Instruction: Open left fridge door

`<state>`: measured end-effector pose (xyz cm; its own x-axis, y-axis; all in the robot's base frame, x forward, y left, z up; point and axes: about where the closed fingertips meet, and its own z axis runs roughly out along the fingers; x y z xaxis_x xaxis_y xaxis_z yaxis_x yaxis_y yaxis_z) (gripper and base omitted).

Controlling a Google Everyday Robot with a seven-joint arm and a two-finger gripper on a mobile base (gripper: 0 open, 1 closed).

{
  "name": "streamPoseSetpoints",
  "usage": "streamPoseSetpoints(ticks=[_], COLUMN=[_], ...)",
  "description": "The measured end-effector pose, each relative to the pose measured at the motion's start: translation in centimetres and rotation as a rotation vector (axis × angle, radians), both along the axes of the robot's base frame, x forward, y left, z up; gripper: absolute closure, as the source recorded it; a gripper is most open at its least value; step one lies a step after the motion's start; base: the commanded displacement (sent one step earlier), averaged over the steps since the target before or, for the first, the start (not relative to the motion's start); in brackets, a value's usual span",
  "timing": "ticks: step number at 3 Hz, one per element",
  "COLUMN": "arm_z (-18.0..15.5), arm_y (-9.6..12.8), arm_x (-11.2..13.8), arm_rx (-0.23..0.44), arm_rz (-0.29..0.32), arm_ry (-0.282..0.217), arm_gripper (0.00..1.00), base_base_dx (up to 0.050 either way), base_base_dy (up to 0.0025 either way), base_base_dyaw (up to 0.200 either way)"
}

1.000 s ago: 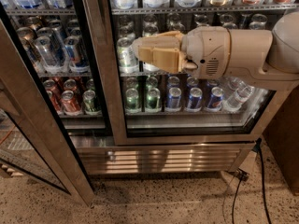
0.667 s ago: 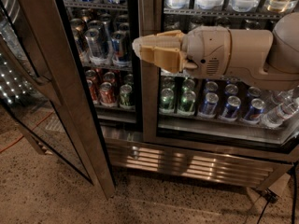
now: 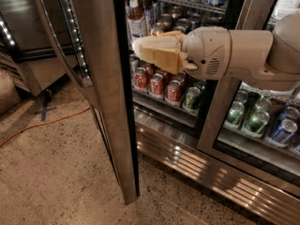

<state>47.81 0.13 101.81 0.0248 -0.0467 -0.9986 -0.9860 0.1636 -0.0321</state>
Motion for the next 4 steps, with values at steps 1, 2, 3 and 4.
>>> streamPoseSetpoints(ticks=[1,2,3,4], arm_z=[0.0,0.0,0.0,0.0], arm_y=[0.01,0.01,0.01,0.01], arm_x=[0.0,0.0,-0.01,-0.01], arm_rx=[0.0,0.0,0.0,0.0], arm_rz=[0.0,0.0,0.0,0.0], arm_ry=[0.0,0.0,0.0,0.0], arm_gripper=[1.0,1.0,1.0,0.81], base_base_dx=[0.0,0.0,0.0,0.0], base_base_dy=[-0.00003,0.00001,0.0,0.0], base_base_dyaw=[-0.198,-0.198,0.0,0.0])
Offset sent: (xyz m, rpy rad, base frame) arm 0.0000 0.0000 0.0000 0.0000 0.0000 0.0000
